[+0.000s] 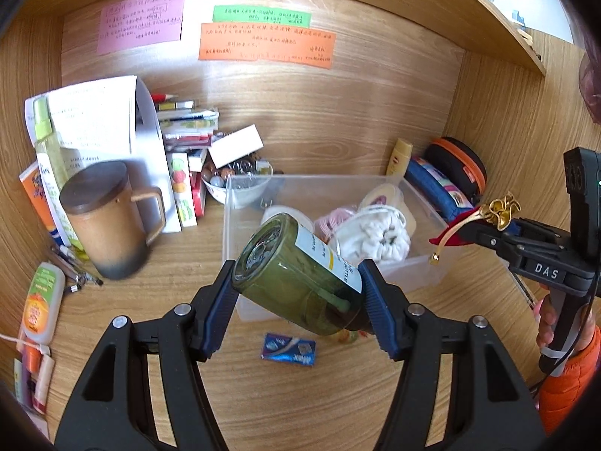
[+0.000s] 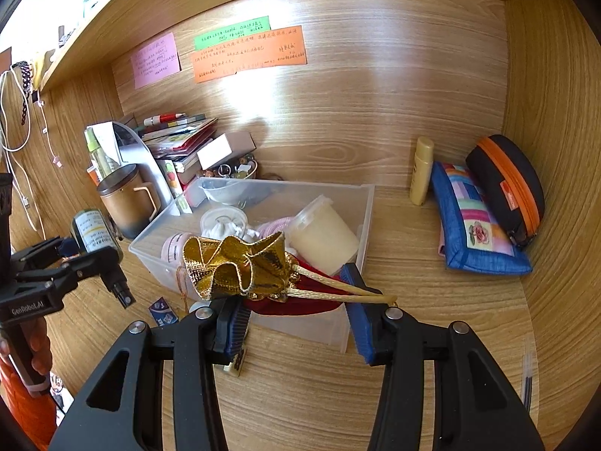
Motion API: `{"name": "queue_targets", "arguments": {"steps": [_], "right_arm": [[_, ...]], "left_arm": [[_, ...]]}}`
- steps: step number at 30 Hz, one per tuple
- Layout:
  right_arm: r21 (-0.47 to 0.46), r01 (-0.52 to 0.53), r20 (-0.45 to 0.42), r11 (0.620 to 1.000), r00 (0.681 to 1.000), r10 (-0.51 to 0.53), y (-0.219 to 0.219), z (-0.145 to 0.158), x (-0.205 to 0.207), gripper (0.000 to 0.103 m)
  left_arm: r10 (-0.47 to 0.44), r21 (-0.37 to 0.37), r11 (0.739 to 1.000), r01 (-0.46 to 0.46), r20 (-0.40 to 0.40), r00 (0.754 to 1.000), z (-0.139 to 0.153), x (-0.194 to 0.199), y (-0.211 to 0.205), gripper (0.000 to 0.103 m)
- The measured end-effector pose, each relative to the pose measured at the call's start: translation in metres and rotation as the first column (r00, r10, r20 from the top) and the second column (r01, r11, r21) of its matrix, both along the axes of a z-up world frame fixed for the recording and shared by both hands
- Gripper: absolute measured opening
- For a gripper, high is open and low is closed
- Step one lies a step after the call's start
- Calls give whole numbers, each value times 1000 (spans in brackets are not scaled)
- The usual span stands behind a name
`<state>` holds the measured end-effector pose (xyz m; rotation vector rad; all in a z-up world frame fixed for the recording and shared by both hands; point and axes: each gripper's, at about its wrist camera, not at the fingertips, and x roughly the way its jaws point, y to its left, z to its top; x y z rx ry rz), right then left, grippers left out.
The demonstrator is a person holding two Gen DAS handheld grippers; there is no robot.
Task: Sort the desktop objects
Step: 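Lift and carry the green bottle and gold pouch with both grippers over the clear box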
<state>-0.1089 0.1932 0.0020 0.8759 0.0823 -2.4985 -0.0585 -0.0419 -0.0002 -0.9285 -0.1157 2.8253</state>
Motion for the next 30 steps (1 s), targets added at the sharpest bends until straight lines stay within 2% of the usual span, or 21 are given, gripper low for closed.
{"name": "queue_targets", "arguments": {"steps": [10,21,30], "right_arm": [[3,-9,-7,1000,1000,9,-7,6,-12,43],[21,-13,26,1000,1000,12,-8,-3,-36,43],[70,-50,66,996,997,45,-17,-16,-50,43]], "left_arm": [[14,-11,1000,-14,-20,1000,9,-22,-4,64],[32,-25,999,-32,1,999,8,-54,-8,64],[18,-35,999,-16,43,999,-3,-75,1,64]]}}
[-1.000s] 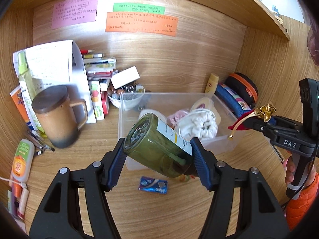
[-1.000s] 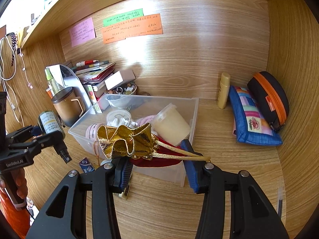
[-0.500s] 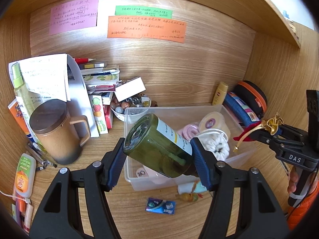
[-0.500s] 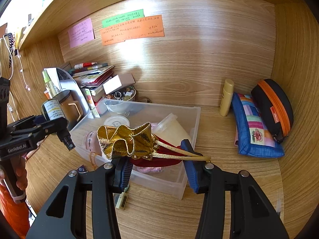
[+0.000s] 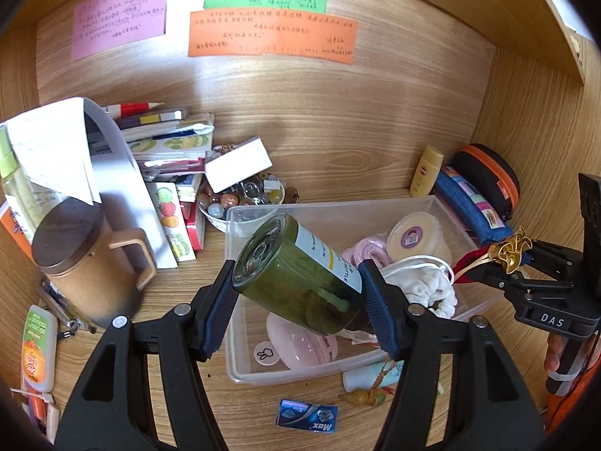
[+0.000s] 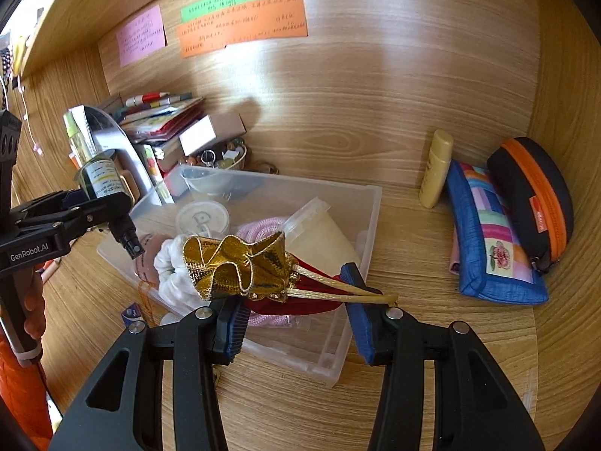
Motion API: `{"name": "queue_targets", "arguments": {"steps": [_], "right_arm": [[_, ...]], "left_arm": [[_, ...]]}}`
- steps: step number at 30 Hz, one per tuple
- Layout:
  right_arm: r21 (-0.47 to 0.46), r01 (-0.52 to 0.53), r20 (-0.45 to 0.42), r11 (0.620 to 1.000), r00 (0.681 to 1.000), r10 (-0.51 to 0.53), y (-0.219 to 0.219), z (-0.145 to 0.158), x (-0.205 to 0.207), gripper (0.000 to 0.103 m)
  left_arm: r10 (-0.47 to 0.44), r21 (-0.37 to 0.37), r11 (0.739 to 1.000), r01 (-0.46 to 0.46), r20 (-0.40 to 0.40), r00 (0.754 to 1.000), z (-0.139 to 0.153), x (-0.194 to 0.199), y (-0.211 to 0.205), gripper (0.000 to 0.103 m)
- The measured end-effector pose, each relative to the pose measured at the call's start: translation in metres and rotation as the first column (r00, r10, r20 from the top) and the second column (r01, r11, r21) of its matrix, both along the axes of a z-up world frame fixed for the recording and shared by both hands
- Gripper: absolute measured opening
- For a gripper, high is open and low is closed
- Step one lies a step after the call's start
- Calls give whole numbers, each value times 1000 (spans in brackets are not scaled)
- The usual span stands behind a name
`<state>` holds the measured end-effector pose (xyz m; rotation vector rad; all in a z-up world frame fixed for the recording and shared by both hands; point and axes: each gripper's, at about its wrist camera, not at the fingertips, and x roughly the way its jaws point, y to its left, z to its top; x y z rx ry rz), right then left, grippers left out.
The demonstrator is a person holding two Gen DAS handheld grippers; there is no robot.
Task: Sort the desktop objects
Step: 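Lift and carry the green bottle and gold pouch with both grippers over the clear box, then lower the green bottle and gold pouch into the clear box and open both grippers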
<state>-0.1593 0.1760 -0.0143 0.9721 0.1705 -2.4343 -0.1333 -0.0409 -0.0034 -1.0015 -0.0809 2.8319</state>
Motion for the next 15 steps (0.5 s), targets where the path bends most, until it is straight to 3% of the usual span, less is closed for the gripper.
{"name": "queue_targets", "arguments": {"steps": [15], "right_arm": [[83,-37,28,996,999,35,-20,-17,-12,44]], "left_arm": [[-10,-37,999,12,55,998,-19,-20,10,64]]}}
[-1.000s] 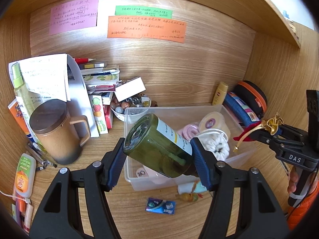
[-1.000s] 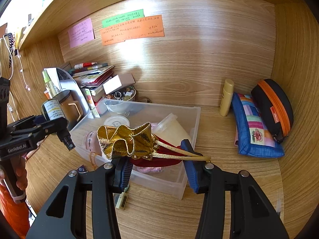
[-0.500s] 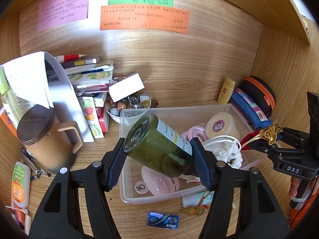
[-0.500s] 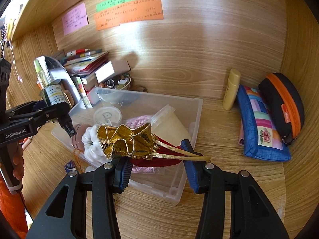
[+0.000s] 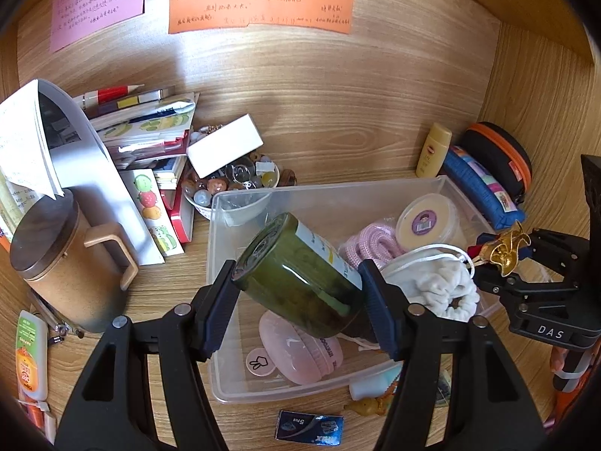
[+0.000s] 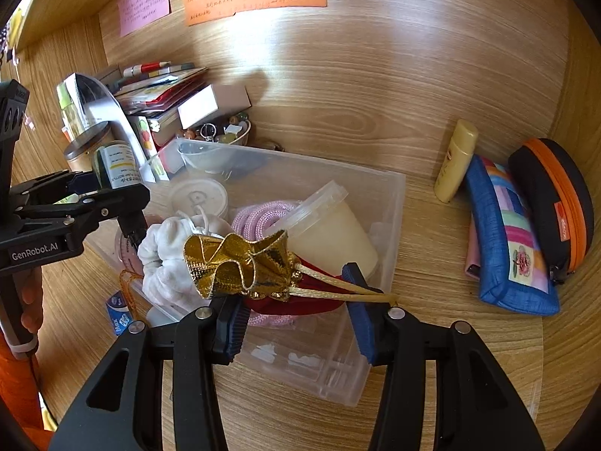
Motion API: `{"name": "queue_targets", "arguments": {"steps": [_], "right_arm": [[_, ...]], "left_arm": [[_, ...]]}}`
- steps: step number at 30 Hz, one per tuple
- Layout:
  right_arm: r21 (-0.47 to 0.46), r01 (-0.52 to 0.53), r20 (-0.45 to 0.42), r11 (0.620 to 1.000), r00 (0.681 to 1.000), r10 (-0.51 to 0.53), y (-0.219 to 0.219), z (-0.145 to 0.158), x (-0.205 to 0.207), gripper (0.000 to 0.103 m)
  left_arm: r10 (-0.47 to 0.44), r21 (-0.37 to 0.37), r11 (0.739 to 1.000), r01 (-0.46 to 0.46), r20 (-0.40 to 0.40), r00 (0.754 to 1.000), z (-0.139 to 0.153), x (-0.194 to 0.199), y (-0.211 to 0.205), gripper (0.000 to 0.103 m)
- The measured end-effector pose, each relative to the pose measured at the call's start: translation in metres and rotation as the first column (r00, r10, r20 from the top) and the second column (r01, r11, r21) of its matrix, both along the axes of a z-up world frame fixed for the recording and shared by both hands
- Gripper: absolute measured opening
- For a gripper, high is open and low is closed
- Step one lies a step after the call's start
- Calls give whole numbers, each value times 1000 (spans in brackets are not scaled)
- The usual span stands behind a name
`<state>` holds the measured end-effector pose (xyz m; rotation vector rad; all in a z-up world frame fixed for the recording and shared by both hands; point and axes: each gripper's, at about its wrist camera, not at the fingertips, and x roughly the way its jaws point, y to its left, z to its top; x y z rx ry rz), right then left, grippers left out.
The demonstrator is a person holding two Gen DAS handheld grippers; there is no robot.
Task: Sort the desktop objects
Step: 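Lower the green bottle and gold pouch into the clear box and open both grippers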
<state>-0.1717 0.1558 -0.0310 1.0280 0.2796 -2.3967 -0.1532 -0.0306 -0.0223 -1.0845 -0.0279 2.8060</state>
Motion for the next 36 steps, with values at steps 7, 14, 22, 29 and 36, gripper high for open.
{"name": "queue_targets", "arguments": {"steps": [7,14,22,29,36], "right_arm": [[40,-5,-10,999,1000,6,-6,1,-6,46],[115,-21,-26,993,999,25,-14,2,-1,52],[164,-15,-15,986,1000,18,-15,2,4,64],[126,-14,16,992,1000,13,-8,10,11,69],[107,-7,11,994,1000,6,-2,17,23,78]], "left_arm": [[-4,-17,1000,4,11,1000,-5,-5,5,64],[-9,-23,1000,9,14,1000,-5,-5,6,64],[-12,-13,1000,13,11,1000,-3,-1,5,64],[-15,0,1000,15,1,1000,2,8,0,64],[-10,5,1000,10,-19,1000,9,20,-5,67]]}}
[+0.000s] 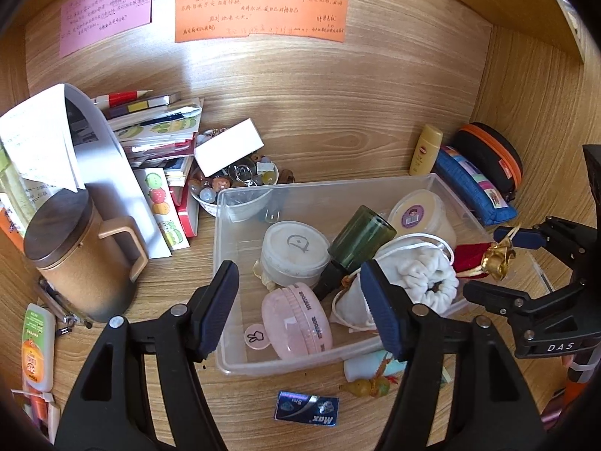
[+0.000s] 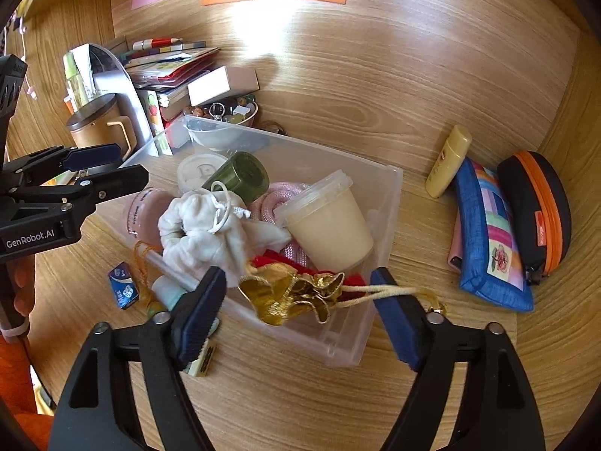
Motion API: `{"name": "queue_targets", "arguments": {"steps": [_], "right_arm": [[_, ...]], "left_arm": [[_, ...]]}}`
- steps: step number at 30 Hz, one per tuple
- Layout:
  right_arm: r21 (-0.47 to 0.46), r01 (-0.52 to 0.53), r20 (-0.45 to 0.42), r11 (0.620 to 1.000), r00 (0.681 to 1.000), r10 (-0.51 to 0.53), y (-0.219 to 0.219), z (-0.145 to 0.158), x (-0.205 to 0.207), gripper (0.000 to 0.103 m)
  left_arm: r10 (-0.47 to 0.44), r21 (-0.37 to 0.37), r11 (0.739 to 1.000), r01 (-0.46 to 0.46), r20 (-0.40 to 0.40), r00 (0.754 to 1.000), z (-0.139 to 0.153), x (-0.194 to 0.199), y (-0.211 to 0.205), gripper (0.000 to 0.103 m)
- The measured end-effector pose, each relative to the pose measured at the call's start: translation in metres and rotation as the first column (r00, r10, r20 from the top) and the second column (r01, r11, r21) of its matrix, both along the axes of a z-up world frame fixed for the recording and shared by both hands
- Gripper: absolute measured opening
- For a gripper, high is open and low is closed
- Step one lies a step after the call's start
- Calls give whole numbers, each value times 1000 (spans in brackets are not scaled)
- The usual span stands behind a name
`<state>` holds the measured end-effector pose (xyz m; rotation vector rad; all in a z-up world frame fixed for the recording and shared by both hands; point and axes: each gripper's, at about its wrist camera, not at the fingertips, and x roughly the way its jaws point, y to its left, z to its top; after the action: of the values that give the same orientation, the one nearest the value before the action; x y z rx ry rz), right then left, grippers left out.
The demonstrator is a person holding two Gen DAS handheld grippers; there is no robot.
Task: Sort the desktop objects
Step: 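Lower the green bottle and gold pouch into the clear box and open both grippers, then withdraw both open grippers up and away from the clear box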
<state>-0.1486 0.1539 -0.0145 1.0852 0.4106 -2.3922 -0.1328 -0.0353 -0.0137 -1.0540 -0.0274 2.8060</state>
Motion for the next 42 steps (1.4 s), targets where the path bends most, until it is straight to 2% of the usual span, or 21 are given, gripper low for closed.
{"name": "queue_targets", "arguments": {"steps": [6,24,31,33,42], "right_arm": [[10,0,-7,1000,1000,0,4,2,12,78],[-2,17,-2,1000,1000,-17,24,-4,44,78],[-37,21,-7,999,1000,-21,26,-4,56,81],[-52,20,-4,998,1000,-20,26,-5,60,81],[-116,45,20,992,999,-43,24,-18,70,85]], "left_arm": [[-2,0,1000,2,-8,1000,3,11,0,71],[-6,-8,1000,6,-4,1000,2,43,5,72],[6,-15,1000,-6,-5,1000,-1,57,3,80],[13,-19,1000,-13,-3,1000,-3,60,1,85],[45,-21,999,-44,26,999,-19,75,-14,91]]}}
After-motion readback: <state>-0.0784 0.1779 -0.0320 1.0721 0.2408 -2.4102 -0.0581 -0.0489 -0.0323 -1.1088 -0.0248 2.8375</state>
